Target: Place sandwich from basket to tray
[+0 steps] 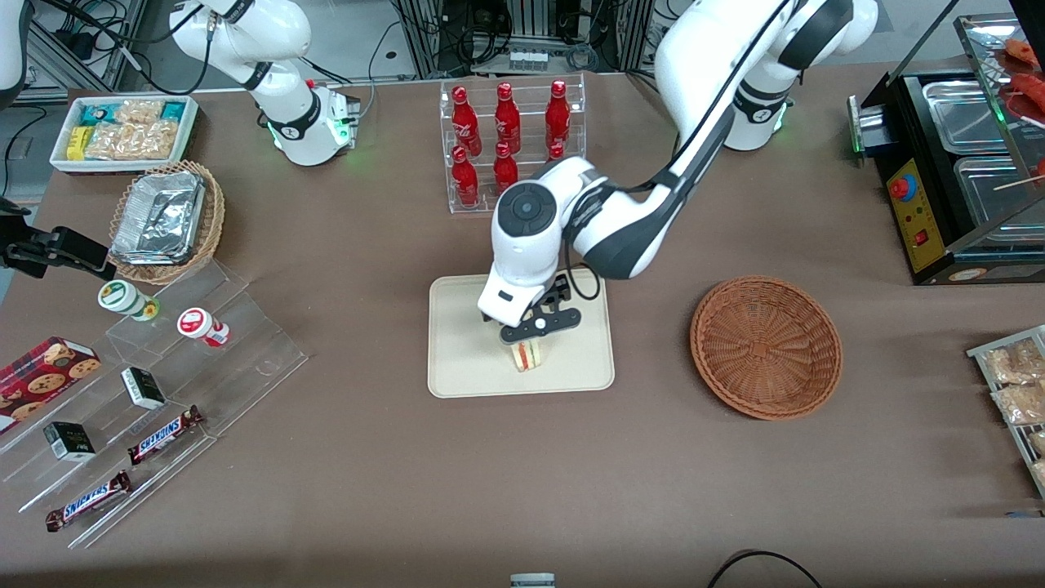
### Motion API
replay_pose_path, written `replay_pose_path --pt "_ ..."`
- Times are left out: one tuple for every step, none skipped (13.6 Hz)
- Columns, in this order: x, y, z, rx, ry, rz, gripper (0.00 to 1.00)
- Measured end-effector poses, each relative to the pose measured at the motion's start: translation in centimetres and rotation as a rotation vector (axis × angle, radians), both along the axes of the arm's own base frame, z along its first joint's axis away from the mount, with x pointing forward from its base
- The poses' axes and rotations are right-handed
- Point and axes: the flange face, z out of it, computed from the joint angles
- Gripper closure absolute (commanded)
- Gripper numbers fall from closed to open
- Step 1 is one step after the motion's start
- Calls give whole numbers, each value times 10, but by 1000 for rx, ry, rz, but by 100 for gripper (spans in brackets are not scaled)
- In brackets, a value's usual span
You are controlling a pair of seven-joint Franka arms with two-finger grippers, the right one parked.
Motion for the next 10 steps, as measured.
replay_pose_path --pt "11 18 15 12 -1 2 0" --pt "23 41 27 34 11 -18 0" --pt "34 65 37 53 26 -47 0" --pt "45 90 44 66 36 -74 0" --pt "56 114 48 74 43 -99 0" --pt "65 137 49 80 49 -125 0" --pt "72 160 48 86 58 -155 0" --pt "76 182 47 93 69 -187 0" --pt "78 202 46 100 80 -217 0" --pt "79 222 48 106 89 -250 0"
